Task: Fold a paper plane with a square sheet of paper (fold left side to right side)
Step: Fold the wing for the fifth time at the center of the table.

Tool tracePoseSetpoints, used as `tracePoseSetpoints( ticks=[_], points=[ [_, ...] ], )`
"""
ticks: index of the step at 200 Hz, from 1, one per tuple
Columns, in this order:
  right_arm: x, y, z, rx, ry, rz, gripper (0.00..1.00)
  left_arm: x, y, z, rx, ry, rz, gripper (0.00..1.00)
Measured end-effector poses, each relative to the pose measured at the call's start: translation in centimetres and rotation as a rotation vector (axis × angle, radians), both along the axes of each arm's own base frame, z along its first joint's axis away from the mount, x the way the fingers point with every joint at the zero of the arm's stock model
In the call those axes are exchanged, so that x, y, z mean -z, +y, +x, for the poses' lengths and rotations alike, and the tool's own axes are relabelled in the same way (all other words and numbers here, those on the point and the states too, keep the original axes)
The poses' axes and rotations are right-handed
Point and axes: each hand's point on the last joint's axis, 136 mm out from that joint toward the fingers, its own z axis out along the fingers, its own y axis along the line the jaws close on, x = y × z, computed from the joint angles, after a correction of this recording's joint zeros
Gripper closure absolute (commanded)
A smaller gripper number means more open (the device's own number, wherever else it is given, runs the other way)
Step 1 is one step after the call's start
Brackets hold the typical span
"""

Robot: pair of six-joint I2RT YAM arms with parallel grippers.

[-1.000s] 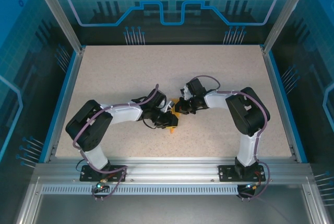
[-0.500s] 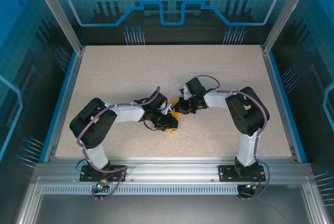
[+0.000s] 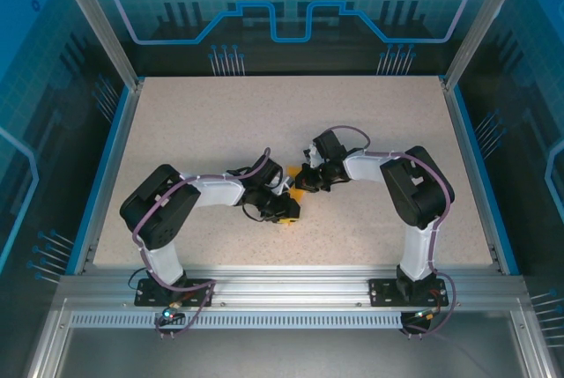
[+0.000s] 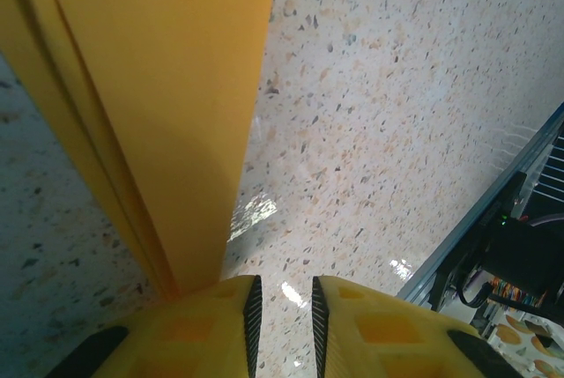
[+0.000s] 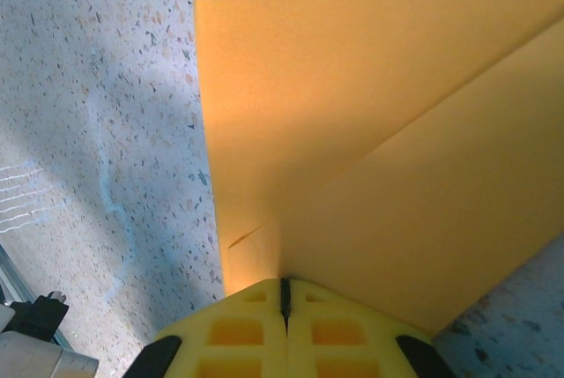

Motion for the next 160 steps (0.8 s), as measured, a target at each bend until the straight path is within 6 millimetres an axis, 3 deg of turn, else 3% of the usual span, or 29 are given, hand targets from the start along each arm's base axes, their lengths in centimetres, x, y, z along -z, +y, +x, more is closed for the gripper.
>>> tracePoseSetpoints(
  ticks=[160],
  points=[
    [0.03, -0.08, 0.01, -0.009, 0.006, -0.017, 1.00, 0.55, 0.27, -0.25, -0.002, -0.006, 0.001, 0.74]
  ],
)
